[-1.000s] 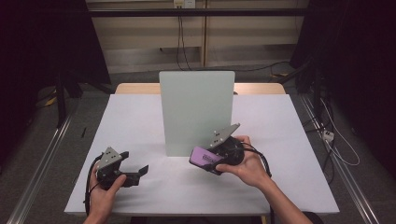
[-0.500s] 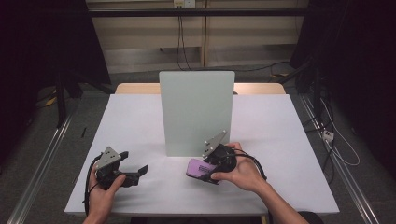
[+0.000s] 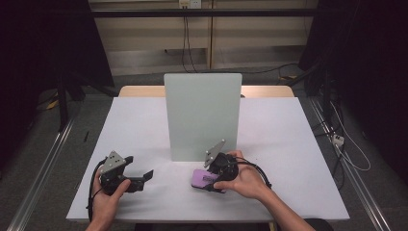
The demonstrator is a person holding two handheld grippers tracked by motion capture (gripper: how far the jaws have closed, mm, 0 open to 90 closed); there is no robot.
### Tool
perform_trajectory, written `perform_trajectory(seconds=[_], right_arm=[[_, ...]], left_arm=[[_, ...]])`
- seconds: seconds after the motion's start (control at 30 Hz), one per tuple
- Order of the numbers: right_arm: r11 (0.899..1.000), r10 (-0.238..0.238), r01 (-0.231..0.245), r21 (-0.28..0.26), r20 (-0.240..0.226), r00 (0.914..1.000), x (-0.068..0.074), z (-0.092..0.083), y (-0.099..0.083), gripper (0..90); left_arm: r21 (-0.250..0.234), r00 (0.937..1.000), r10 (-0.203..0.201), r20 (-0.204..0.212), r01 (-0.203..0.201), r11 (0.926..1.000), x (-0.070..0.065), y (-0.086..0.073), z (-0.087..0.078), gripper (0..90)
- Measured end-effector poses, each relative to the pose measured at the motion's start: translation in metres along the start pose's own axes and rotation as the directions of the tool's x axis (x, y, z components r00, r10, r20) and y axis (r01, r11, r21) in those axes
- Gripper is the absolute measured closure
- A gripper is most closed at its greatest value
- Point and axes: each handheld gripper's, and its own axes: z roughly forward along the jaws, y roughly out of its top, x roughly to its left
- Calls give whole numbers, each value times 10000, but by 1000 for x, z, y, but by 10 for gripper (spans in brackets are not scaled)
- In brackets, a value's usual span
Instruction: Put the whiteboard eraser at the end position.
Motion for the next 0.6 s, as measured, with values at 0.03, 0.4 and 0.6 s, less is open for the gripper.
perform_trajectory(seconds=[0.03,0.4,0.6], right_arm=[[10000,17,-17,18,7,10000,0,1,0,413],[9997,221,-224,-116,-257,9994,-4,6,-2,402],[9992,355,-359,-165,-198,9992,-4,9,-3,275]], left_arm=[[1,10000,-3,4,3,10000,0,0,0,54],[59,10000,-31,-13,31,10000,1,-1,-1,54],[39,10000,-46,17,45,10000,2,-2,-2,54]])
